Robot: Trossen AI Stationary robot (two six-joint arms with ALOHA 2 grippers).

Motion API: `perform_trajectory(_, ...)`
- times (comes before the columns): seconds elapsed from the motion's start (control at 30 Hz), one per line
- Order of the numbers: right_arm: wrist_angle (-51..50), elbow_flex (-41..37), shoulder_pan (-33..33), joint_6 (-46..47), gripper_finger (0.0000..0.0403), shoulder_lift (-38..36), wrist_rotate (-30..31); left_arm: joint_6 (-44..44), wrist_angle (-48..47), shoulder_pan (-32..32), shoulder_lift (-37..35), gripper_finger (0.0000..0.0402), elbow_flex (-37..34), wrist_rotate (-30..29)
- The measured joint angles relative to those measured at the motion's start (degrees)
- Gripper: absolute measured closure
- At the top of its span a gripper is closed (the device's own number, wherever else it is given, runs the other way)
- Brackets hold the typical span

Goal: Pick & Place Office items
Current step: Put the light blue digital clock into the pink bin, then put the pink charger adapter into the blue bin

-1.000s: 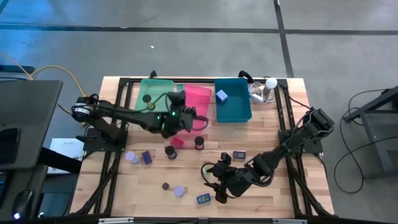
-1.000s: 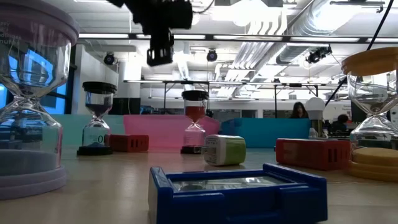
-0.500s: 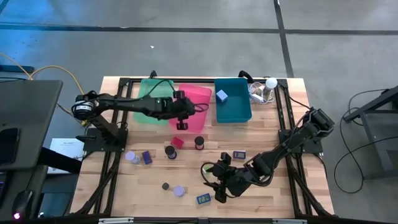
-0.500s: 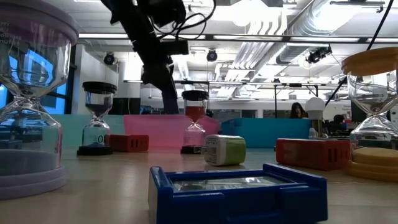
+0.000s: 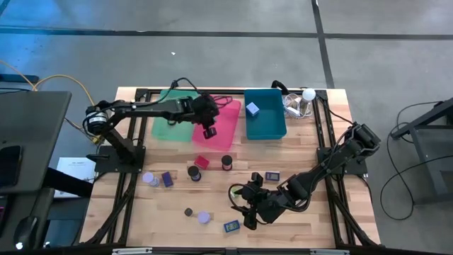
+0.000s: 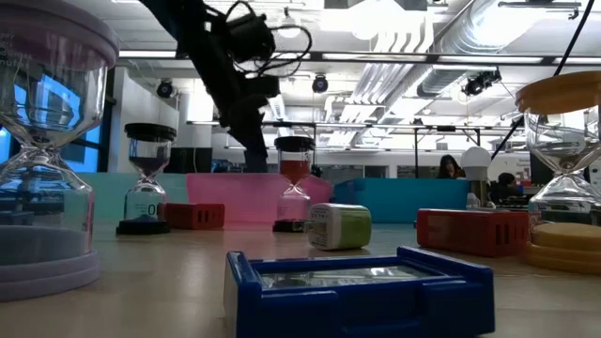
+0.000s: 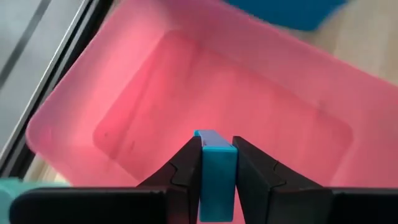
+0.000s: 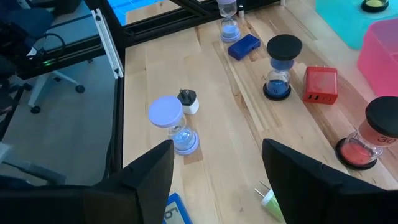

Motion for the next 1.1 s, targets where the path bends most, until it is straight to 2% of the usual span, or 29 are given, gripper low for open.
perform_trajectory(0.23, -0.2, 0.0, 0.0, -0.35, 0.017, 0.02, 0.0, -10.22, 1.63, 3.29, 2.93, 0.033, -0.04, 0.35)
perform_trajectory(0.67, -0.5, 0.0, 0.0, -1.55, 0.017, 0.02, 0.01, -12.66, 3.23, 3.81, 6.16, 0.0325, -0.09, 1.44)
perform_trajectory(1.1, -0.37, -0.44, 0.0, -1.55, 0.017, 0.02, 1.25, -11.23, 4.05, 3.66, 6.16, 0.026, -0.09, 1.38)
